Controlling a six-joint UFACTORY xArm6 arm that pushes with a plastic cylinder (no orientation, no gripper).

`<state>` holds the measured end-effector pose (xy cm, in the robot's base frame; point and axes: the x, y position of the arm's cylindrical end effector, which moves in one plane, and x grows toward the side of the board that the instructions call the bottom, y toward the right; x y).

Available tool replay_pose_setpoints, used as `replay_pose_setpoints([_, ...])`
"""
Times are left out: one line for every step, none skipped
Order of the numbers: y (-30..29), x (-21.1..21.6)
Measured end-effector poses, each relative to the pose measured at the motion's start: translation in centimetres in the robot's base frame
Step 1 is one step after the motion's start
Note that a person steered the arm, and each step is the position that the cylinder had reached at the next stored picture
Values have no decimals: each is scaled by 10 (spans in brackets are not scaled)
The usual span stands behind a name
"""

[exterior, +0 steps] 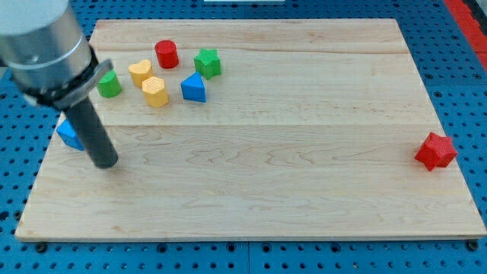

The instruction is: Slide the blue cube closer to the green circle

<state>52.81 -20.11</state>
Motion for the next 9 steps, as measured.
replay_pose_setpoints([-55,-3])
replay_pose_setpoints([-75,-23])
replay_pose_setpoints([-63,-26])
replay_pose_setpoints([-59,-33])
replay_pose_setpoints([-59,-46])
replay_pose_setpoints([-47,-58])
replay_pose_setpoints([-25,-70])
replay_pose_setpoints([-10,-81])
replay_pose_setpoints([-5,-97])
